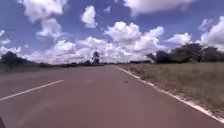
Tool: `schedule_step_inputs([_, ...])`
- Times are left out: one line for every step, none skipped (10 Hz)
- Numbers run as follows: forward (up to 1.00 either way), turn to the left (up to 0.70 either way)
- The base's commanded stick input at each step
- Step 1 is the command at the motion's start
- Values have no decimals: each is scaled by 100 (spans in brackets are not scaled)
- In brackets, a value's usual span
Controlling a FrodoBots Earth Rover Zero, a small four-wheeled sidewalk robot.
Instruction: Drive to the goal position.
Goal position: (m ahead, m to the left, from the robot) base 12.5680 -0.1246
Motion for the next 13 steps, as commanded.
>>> schedule_step_inputs([100, 0])
schedule_step_inputs([100, 0])
schedule_step_inputs([100, 0])
schedule_step_inputs([100, 0])
schedule_step_inputs([100, 0])
schedule_step_inputs([100, 0])
schedule_step_inputs([100, 0])
schedule_step_inputs([100, 0])
schedule_step_inputs([100, 0])
schedule_step_inputs([100, 0])
schedule_step_inputs([100, 0])
schedule_step_inputs([100, 0])
schedule_step_inputs([100, 0])
